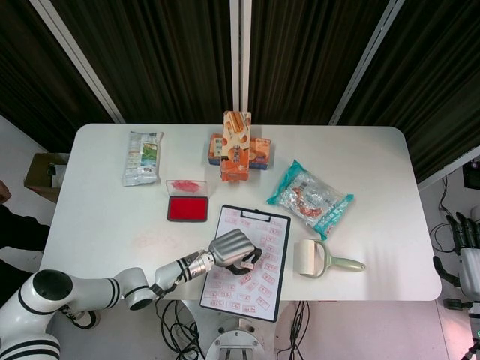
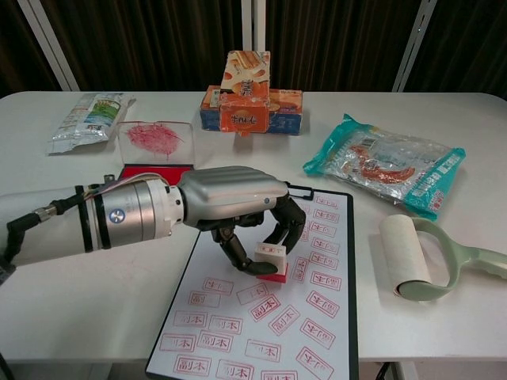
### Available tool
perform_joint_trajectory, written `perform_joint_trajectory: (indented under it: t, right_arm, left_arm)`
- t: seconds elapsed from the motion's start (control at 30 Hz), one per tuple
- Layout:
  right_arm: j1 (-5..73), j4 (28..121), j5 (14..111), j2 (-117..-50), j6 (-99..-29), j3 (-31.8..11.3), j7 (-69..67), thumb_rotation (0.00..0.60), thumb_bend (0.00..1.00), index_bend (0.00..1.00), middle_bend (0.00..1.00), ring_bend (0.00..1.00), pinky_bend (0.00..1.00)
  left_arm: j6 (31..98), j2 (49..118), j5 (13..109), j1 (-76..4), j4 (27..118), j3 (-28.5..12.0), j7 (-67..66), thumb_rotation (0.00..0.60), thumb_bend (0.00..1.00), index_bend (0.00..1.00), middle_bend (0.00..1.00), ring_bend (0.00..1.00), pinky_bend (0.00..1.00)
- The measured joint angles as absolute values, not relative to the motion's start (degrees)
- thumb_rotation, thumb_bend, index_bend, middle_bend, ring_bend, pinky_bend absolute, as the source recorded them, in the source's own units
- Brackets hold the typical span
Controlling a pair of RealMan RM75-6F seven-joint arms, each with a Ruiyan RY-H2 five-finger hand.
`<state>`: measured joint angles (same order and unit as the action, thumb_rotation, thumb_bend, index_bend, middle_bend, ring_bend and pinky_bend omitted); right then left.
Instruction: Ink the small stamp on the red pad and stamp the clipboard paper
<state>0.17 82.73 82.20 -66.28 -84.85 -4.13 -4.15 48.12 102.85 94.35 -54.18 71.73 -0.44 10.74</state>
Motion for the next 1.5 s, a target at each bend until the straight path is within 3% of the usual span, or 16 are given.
perform_joint_trajectory:
  t: [1.5]
  right_arm:
    - [-0.1, 81.5, 82.0, -66.8, -84.4, -4.0, -5.1, 0.600, 0.26, 0.00, 0.00, 0.00, 0.00]
  left_arm:
    - [47.0, 106.2, 92.3, -54.8, 67.1, 1.4, 10.4, 0.600, 0.40, 0.75, 0.77, 1.00, 1.00]
